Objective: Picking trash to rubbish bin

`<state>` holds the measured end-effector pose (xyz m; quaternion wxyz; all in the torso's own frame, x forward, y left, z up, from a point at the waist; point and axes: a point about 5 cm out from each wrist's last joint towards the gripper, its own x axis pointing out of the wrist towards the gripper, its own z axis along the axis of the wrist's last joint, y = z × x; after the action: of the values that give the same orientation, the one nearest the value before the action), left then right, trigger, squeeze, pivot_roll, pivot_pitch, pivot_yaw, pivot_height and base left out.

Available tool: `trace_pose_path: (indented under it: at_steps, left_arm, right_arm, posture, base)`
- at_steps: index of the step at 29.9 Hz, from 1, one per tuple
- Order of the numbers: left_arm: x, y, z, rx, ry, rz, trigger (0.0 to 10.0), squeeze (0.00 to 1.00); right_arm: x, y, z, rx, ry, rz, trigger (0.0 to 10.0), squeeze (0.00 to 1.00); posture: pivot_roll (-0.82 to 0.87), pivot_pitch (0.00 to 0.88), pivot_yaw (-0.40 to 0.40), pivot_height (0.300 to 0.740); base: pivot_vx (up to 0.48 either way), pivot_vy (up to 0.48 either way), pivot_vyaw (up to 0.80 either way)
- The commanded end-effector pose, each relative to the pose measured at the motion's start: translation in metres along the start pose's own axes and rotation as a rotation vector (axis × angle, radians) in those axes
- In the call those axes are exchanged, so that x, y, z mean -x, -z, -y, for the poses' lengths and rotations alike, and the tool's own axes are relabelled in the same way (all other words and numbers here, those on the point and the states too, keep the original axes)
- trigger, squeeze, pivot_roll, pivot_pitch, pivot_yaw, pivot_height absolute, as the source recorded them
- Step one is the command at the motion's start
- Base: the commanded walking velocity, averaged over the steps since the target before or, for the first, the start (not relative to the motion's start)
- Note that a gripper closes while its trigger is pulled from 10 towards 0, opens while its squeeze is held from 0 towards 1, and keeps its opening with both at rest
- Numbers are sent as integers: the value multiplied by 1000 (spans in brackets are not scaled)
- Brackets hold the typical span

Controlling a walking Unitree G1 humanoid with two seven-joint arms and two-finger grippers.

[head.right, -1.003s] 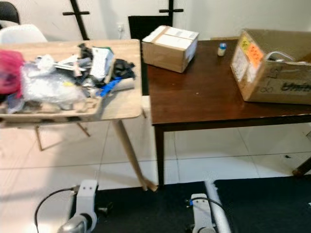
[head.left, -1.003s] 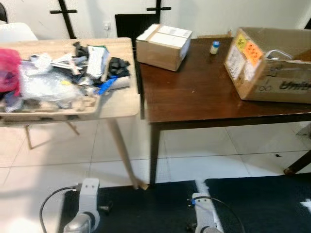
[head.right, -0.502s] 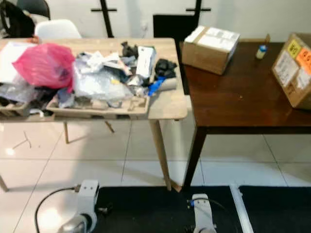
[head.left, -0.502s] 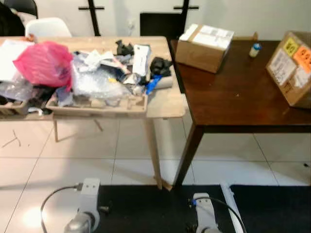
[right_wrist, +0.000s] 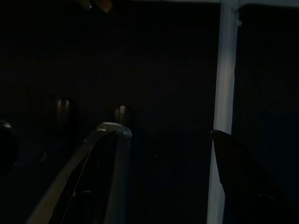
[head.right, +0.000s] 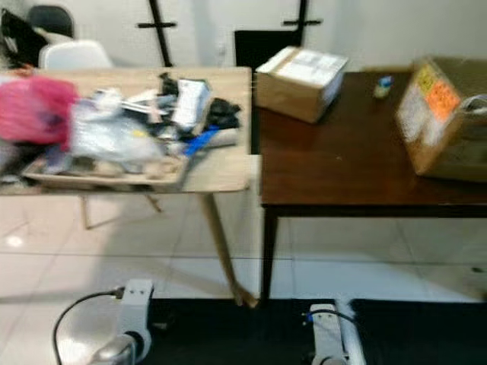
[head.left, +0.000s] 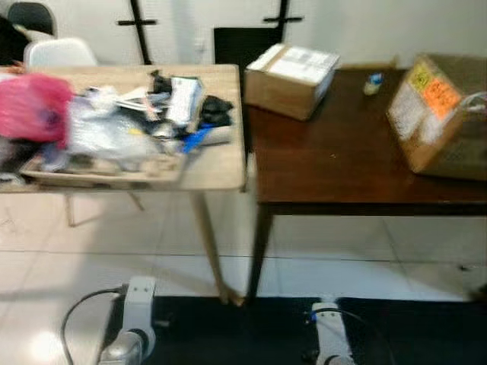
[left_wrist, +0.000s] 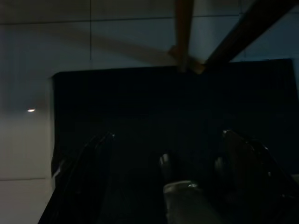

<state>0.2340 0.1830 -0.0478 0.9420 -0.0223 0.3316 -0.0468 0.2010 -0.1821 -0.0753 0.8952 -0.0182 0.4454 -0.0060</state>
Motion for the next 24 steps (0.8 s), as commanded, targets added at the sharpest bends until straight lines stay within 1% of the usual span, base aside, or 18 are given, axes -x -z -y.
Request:
trace_pose_path:
  at_steps: [1, 13, 24]
  left_arm:
    - [4, 9, -5, -8, -18, -23, 10000, 0]
    - [5, 13, -5, 11, -12, -25, 10000, 0]
    - [6, 14, -6, 5, -7, -29, 10000, 0]
  right_arm:
    - [0, 5, -6, 3, -18, -17, 10000, 0]
    - [0, 3, -9, 17, -29, -12, 10000, 0]
    - [0, 5, -8, 19, -27, -16, 10000, 0]
  posture:
    - [2, 116, 44, 740]
    - [5, 102, 40, 740]
    - [11, 98, 44, 740]
  base:
    - [0, 0, 0]
    - [0, 0, 0]
    - [0, 480, 0]
